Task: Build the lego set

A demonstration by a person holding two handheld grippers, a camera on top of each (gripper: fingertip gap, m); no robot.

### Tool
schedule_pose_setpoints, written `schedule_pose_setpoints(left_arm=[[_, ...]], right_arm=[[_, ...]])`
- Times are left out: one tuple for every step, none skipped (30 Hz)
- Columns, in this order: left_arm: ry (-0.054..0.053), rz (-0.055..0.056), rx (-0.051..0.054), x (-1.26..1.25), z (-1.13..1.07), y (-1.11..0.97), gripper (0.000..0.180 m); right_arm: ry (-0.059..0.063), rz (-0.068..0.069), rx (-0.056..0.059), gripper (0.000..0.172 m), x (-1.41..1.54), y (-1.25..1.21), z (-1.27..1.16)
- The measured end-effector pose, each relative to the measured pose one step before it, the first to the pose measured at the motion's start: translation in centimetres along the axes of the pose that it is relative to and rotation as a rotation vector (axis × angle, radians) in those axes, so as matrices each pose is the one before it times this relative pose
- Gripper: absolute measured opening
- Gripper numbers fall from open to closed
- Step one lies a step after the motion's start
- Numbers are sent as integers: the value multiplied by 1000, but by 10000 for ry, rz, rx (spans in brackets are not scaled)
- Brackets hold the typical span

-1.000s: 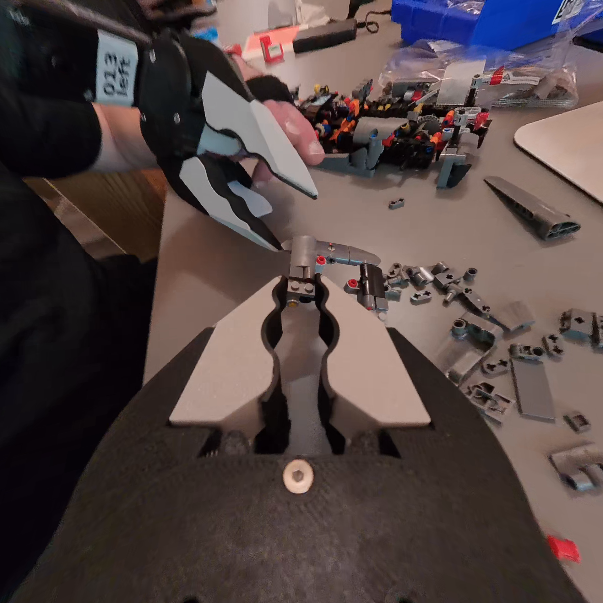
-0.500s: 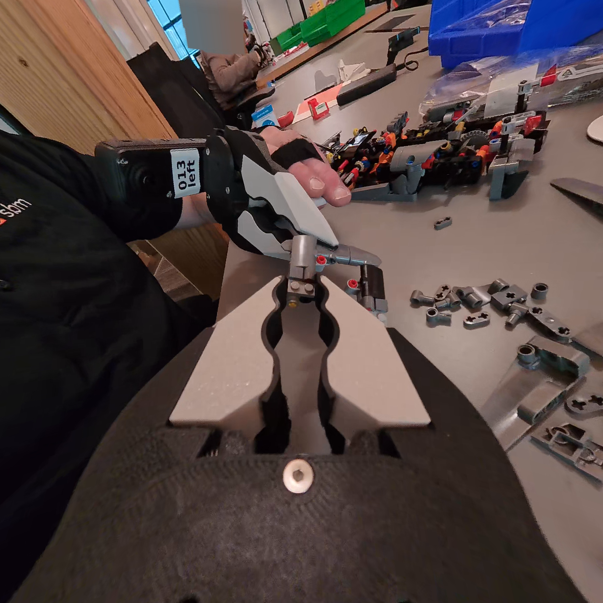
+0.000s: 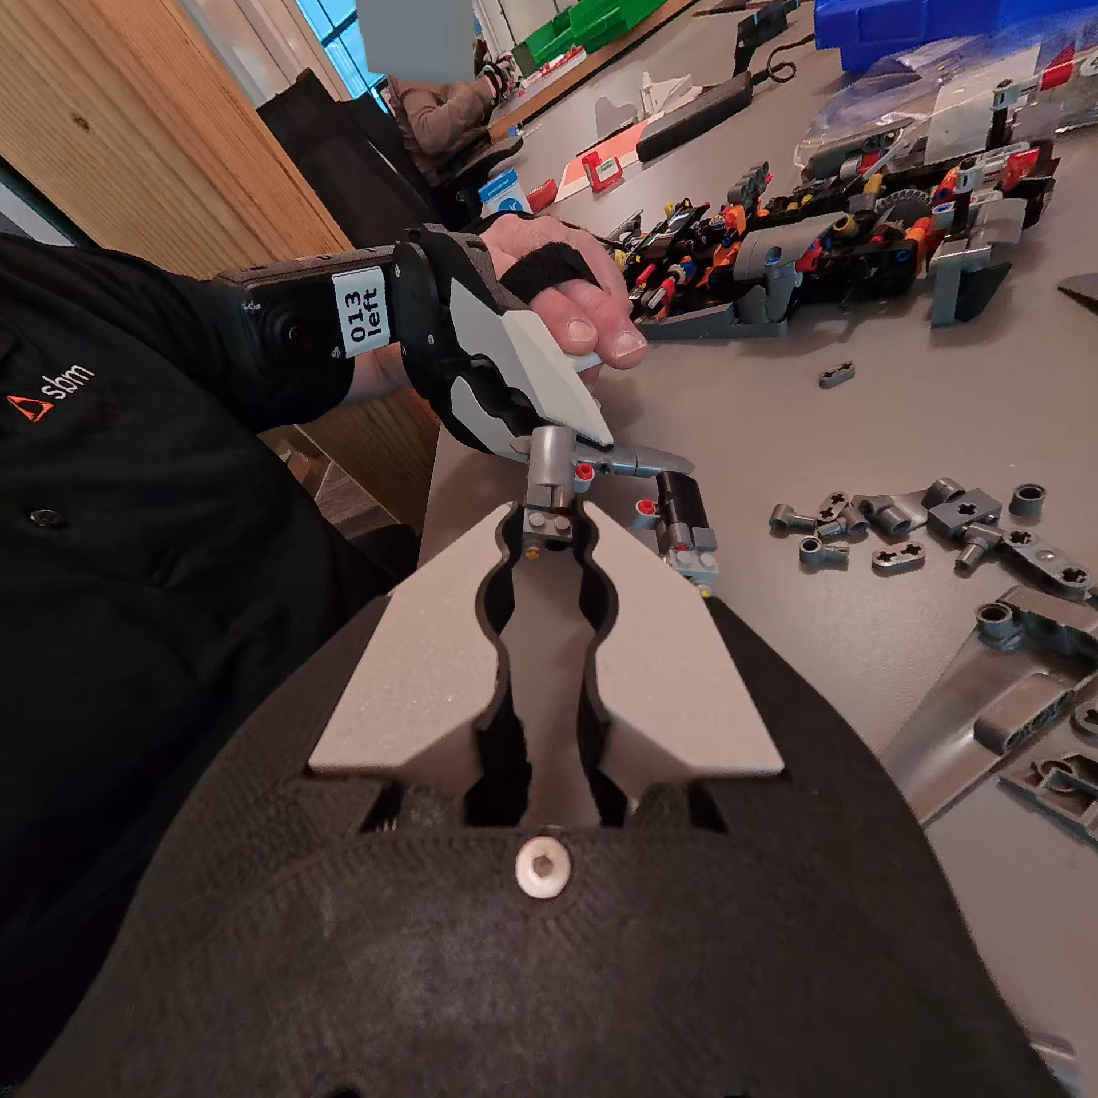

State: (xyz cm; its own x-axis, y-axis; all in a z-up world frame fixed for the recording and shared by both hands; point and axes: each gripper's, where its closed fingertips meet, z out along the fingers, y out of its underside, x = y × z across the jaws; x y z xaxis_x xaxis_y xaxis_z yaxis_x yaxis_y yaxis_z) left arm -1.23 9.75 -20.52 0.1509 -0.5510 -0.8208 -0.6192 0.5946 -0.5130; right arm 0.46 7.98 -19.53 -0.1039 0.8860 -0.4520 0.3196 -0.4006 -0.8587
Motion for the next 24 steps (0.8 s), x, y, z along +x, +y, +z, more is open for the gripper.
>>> schedule_pose_setpoints(left_arm=[[18,36,1,32,10,2,5],[50,25,51,76,-17,-83,5],[29,25,46,33,-17,-75,5],[8,19,-20,-1,15,33,5],[11,10,-20,3,-1,10,5],[-37,16,11,-57,-72,-83,5],[-59,40,33,-67,-90,-81,5],[-92,103,31,-98,-96,-39,5],[-138,164,31,-144,-102,-82,7],[-218,121,113,-255,-144,-294,13],[-92,5,91,-110,-138,-315,15],[-21,-34,-11,-5,-90,-142,15],[-40,92,45,7,-152,-220,15],[-48,277,82,8,-222,-314,14],[-98,263,42,-49,-181,-292,13],[-87,140,3,-61,-95,-232,12],[-42,163,88,-43,-130,-333,9],[11,101,65,5,-72,-287,7],[111,-64,-85,155,54,26,7],[182,-81,-133,277,124,222,7],[174,-33,-123,266,80,245,7],[144,-64,-21,178,1,72,5],[128,-117,-28,112,-19,68,4],[86,-7,-26,66,-21,42,4]], right_arm=[[-22,13,-29,14,-20,50,-8],[-63,12,-23,14,-71,44,-26],[-47,25,-18,14,-39,27,-18],[-7,31,-10,14,24,25,12],[-21,13,-7,14,-15,6,44],[-49,-6,14,14,-65,-37,35],[-53,7,29,14,-68,-51,36],[-32,23,22,14,-29,-37,19],[-6,17,14,14,12,-27,14],[25,20,6,14,65,-8,-2],[17,30,-1,14,57,-6,0],[15,30,6,14,52,-13,-4],[41,25,16,14,82,-15,-13],[28,10,-3,14,52,7,-14],[4,-4,-26,14,10,30,0],[12,3,-33,14,25,38,26],[13,11,-43,14,29,50,50],[-4,-11,-49,13,-10,60,60],[19,-18,-43,13,14,51,54],[42,-14,-44,13,41,54,44],[50,-29,-55,14,34,66,60],[58,-29,-63,14,36,77,66],[55,-19,-66,14,53,85,73],[46,-27,-71,14,24,88,81]])
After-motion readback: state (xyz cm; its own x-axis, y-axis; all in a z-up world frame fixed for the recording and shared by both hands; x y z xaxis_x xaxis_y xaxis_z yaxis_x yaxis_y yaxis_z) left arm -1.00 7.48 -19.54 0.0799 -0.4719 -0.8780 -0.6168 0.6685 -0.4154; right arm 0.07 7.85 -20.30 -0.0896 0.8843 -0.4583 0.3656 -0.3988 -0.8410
